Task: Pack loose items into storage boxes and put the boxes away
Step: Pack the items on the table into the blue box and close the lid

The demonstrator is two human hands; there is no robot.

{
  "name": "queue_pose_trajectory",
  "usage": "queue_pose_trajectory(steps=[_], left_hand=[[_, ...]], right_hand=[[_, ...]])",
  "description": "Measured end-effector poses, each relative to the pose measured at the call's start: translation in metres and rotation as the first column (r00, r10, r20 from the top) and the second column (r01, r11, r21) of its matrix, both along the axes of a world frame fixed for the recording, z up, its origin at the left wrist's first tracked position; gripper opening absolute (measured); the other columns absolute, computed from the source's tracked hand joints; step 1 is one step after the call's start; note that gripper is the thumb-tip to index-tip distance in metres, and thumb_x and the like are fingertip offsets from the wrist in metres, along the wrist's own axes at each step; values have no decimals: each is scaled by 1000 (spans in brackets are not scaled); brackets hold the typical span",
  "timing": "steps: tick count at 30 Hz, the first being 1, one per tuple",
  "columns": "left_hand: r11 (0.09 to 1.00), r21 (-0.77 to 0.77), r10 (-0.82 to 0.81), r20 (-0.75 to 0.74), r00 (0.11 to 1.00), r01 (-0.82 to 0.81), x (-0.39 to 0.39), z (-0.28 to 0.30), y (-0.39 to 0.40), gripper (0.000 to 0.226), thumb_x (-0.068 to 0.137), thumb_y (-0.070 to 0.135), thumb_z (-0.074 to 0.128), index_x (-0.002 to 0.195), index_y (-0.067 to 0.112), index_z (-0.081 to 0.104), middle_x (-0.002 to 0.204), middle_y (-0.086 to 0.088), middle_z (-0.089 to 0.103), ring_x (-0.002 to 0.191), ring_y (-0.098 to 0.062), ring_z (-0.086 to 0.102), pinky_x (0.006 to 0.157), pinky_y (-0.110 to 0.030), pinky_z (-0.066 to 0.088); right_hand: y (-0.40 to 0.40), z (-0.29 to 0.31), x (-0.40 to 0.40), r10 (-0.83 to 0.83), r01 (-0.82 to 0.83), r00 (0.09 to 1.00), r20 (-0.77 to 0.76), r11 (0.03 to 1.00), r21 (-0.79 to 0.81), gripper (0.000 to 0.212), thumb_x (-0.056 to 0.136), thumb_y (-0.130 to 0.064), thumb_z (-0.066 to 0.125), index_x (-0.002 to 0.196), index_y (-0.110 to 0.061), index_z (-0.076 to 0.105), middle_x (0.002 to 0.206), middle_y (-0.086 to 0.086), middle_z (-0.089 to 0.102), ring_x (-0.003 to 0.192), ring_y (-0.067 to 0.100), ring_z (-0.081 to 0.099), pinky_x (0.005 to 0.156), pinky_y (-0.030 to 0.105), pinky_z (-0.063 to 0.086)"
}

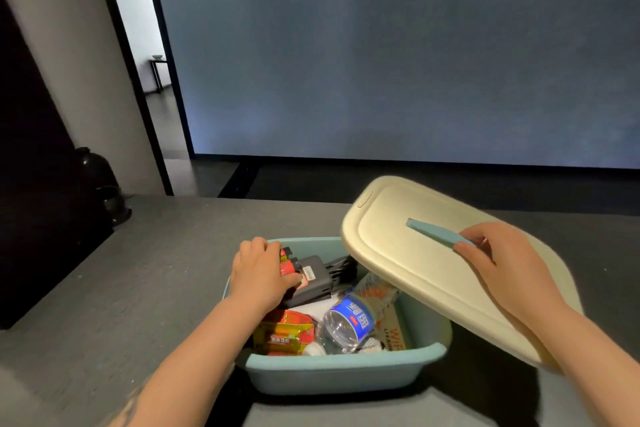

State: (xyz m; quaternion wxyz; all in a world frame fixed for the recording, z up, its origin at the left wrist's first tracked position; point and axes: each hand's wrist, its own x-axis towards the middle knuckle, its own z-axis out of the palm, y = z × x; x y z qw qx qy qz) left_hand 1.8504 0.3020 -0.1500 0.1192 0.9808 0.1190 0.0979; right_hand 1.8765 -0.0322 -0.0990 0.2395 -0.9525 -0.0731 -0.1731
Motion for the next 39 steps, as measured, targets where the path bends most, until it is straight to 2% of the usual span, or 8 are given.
queue_pose_trajectory(steps=[6, 11, 15, 18, 21, 28, 34, 39], left_hand=[[999, 33, -1, -2, 1000, 1, -3, -2, -4, 61, 74, 66, 57, 122, 28, 53, 116, 2, 56, 109, -22, 48, 91, -34, 38], [955, -254, -114, 156, 981, 151, -2, 5, -39, 51, 69, 61, 62, 110, 31, 59, 104, 7, 61, 101, -18, 53, 87, -36, 43], [954, -177, -255, -54, 965, 242, -5, 1, -77, 38, 73, 61, 53, 96, 31, 55, 96, 9, 57, 97, -16, 52, 87, -36, 41], [975, -96, -207, -89, 974, 198, -10, -7, -77, 38, 84, 52, 49, 111, 27, 54, 118, 2, 51, 113, -20, 41, 93, -36, 30], [977, -116, -183, -23, 983, 179, -16, 2, -64, 58, 85, 52, 50, 138, 30, 40, 143, 4, 35, 130, -19, 26, 106, -38, 23], [910, -405, 233, 323, 917, -89, -45, 51, 9, 34, 98, 26, 41, 131, 28, 50, 139, 0, 47, 130, -23, 36, 107, -43, 25], [904, -419, 60, 316, 947, 82, -56, 30, -1, 36, 98, 27, 43, 134, 27, 47, 142, 8, 45, 129, -13, 40, 111, -34, 27], [982, -185, -32, 50, 998, 41, -54, 8, -17, 50, 100, 42, 27, 149, 29, 22, 158, 9, 12, 146, -11, 8, 119, -33, 5]], right_hand=[[-2, -2, -5, -25, 24, 1000, 14, 998, 60, 24, 88, -40, 61, 107, -25, 62, 98, -9, 57, 86, 8, 54, 73, 26, 46], [-1, -3, -9, -33, 30, 999, 20, 993, 110, 24, 89, -37, 61, 109, -24, 61, 102, -8, 56, 90, 9, 54, 75, 26, 44], [0, -2, -11, -26, 25, 1000, 8, 992, 121, 24, 89, -37, 61, 109, -25, 61, 101, -9, 56, 89, 8, 54, 73, 24, 43], [1, -3, -14, -19, 17, 1000, 20, 994, 112, 23, 89, -41, 60, 108, -28, 60, 101, -11, 57, 88, 7, 54, 74, 25, 45], [6, -5, -15, 17, -18, 1000, 9, 995, 100, 21, 89, -42, 60, 107, -30, 59, 101, -11, 56, 89, 7, 54, 76, 25, 47], [60, -4, -7, 228, -228, 974, 4, 974, 9, 21, 90, -46, 57, 105, -32, 59, 102, -14, 54, 91, 4, 50, 72, 14, 39], [128, -30, -7, 402, -402, 915, -32, 903, -151, 23, 95, -48, 50, 110, -31, 57, 107, -14, 54, 93, 6, 44, 82, 20, 39], [133, -46, -2, 397, -398, 917, -36, 908, -135, 23, 96, -46, 48, 113, -32, 57, 112, -15, 54, 97, 5, 42, 84, 19, 36]])
